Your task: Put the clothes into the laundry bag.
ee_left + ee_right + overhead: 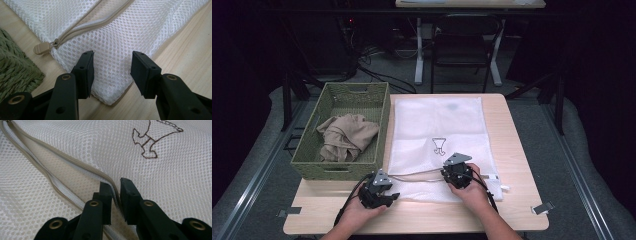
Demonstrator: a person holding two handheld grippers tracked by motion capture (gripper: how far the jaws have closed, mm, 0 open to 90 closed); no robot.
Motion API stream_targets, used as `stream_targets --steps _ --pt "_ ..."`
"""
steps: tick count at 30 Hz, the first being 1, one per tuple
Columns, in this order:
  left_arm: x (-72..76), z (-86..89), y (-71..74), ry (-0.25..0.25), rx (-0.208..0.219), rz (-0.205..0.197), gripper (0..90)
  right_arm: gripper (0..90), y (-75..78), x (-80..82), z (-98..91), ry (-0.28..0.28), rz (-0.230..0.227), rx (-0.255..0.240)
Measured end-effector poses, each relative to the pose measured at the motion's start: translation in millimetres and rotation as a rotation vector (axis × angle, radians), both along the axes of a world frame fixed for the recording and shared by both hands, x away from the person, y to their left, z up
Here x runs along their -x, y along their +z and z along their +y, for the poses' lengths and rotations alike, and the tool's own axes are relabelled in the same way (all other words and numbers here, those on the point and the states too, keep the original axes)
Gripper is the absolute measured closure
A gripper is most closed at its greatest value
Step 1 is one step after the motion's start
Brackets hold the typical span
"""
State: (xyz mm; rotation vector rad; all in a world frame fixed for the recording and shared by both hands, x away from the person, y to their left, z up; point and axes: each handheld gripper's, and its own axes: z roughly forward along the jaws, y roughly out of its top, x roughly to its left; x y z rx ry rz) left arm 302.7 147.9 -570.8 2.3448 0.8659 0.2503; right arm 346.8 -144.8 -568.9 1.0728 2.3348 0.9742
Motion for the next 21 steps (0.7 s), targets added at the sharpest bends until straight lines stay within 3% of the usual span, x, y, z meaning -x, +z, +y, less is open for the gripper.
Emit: stream_targets --steps 4,14,21 --pt "0.0 0.0 0.0 0.001 0.001 0.001 53.0 82.1 1.5 -0.4 -1.1 0.0 0.006 -0.004" --pt "-0.1 0.6 0.3 -0.008 -0.005 -0.002 53.0 84.4 8.6 0.2 2.7 0.015 0.003 0.045" --pt "0.0 0.5 0.2 -0.007 -0.005 -0.001 52.9 84.3 14.1 -4.2 3.2 0.034 0.059 0.061"
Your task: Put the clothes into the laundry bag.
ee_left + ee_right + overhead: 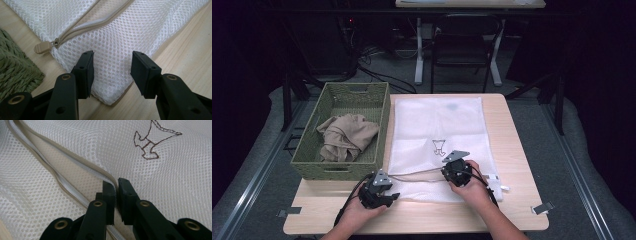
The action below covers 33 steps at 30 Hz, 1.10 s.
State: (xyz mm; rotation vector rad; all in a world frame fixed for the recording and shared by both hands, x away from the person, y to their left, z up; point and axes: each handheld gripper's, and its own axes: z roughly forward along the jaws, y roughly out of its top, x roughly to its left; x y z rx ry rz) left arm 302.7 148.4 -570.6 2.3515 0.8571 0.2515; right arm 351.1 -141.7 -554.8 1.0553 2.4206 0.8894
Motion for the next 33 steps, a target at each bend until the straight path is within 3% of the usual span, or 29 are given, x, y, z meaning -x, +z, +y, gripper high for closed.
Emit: stream_targets --steps 11,14,18,24,33 --pt "0.3 -0.2 -0.7 0.006 0.005 -0.004 52.9 85.9 7.3 -12.6 0.4 0.018 0.096 0.016" --pt "0.0 0.1 -0.7 0.006 0.008 0.001 52.9 85.9 8.4 -14.3 0.1 0.019 0.097 0.002" --pt "0.1 0.5 -0.1 0.008 0.011 0.001 53.2 86.0 4.4 -14.0 0.8 0.037 0.083 0.022" --pt "0.6 1.8 4.2 0.023 0.023 0.001 53.9 85.6 3.0 -11.3 -1.9 0.025 0.051 -0.02" --pt "13.5 12.1 32.0 0.009 0.121 -0.006 53.7 84.2 2.7 -7.2 -7.6 0.023 0.041 -0.058"
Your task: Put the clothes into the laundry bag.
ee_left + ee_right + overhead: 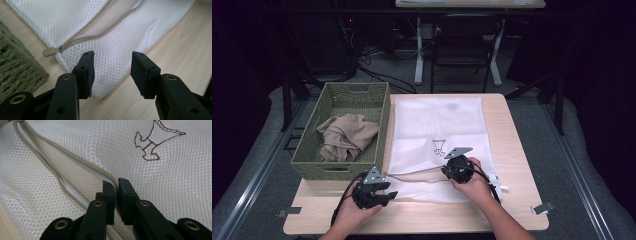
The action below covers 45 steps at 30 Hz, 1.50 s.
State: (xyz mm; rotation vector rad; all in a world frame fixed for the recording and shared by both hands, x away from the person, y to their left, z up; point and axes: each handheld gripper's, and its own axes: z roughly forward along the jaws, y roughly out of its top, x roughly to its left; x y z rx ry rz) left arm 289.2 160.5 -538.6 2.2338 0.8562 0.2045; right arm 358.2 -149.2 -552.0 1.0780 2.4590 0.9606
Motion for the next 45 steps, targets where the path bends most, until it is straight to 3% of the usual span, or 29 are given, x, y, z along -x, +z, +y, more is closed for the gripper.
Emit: stream_targets --steps 6,7,16,20,27,38,45 --pt "8.6 -1.6 33.6 -0.016 0.003 -0.043 54.1 84.1 -1.8 -1.7 -2.3 -0.011 0.015 -0.028" --pt "8.9 -1.4 44.5 -0.017 0.013 -0.048 54.3 84.0 -2.1 -1.8 -2.8 -0.01 0.011 -0.03" --pt "0.0 11.5 77.8 0.018 0.002 -0.061 54.3 83.0 -1.8 -0.1 -2.5 -0.006 0.002 -0.024" --pt "-7.8 22.1 85.5 0.061 -0.007 -0.058 51.7 82.5 -2.7 -0.4 -2.1 -0.008 0.005 -0.02" --pt "-19.2 42.1 96.6 0.12 0.036 -0.03 52.2 82.2 -2.6 0.5 -1.7 -0.012 0.003 -0.022" --pt "-33.9 71.5 108.2 0.225 0.015 -0.034 49.2 82.3 -2.8 1.1 -2.1 -0.01 -0.002 -0.016" --pt "-43.8 86.2 110.5 0.319 0.017 -0.04 44.6 82.3 -2.5 1.4 -2.1 -0.01 -0.007 -0.018"
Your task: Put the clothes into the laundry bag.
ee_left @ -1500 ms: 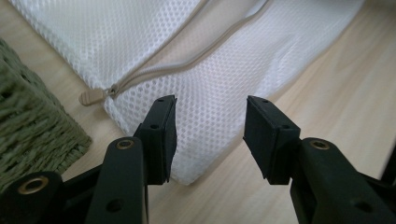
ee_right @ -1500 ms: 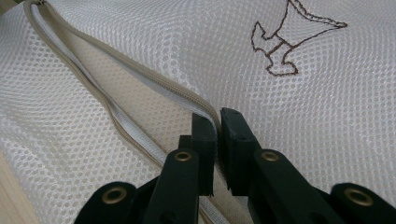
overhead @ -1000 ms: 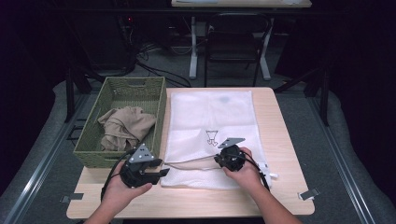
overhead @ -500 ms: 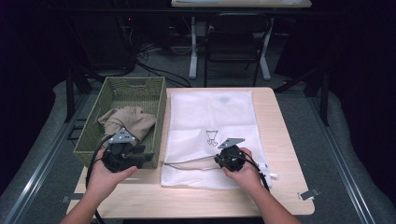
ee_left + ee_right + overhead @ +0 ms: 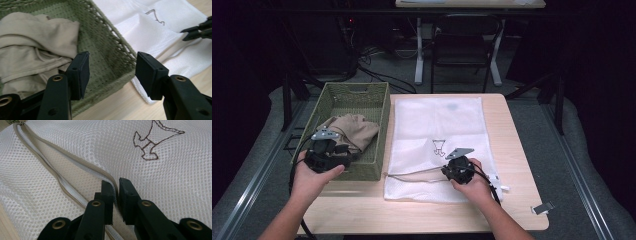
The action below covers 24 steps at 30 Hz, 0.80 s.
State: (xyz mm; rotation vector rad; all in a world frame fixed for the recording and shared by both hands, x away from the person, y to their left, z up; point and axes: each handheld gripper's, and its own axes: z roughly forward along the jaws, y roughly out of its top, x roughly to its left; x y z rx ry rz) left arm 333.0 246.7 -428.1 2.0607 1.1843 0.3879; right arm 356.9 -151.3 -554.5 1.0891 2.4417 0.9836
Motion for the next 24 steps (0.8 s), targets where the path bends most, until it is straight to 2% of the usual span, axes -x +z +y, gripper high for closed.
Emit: stream_targets --steps 8,15,24 --pt "-9.1 15.2 0.5 0.04 0.016 0.017 44.7 82.3 -0.3 -0.1 -0.2 0.0 0.002 -0.001" --pt "-15.0 24.3 1.2 0.066 0.008 0.016 45.3 82.3 -0.8 0.0 0.2 -0.003 0.006 -0.001" --pt "-24.5 32.6 1.3 0.086 0.0 0.037 45.9 82.3 -1.2 0.0 0.2 -0.004 0.009 0.001"
